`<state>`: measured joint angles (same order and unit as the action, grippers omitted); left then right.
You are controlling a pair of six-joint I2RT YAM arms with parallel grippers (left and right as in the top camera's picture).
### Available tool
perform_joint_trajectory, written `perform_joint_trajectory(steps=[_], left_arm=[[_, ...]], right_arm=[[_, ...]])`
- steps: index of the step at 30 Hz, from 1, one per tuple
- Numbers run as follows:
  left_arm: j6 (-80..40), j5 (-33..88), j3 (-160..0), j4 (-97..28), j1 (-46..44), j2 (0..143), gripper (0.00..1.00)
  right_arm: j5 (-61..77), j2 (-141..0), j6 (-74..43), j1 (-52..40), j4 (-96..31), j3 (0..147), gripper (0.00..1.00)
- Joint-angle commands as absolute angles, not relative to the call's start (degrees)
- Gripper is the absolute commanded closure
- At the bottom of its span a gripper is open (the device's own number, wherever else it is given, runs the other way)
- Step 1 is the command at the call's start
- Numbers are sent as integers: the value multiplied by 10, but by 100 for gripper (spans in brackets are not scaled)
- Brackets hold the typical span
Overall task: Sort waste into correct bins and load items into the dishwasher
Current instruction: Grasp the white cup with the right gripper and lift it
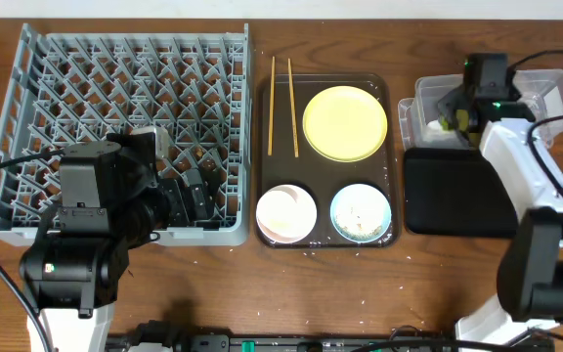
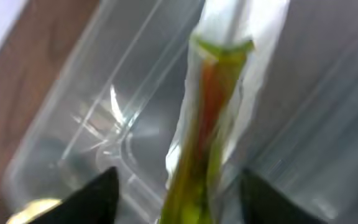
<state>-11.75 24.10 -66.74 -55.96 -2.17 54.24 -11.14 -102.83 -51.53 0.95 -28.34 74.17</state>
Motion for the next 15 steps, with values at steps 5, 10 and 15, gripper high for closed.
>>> perform_joint_trajectory(steps=[5, 10, 15], left_arm=[[-108, 246, -674, -547, -20, 543, 9], [-108, 246, -674, -534, -20, 550, 9], [-108, 246, -674, -524, -20, 558, 9]], right_arm=[[102, -938, -291, -4, -264, 741, 33], [279, -887, -115, -66, -281, 741, 35], [290, -890, -61, -159, -331, 741, 41]])
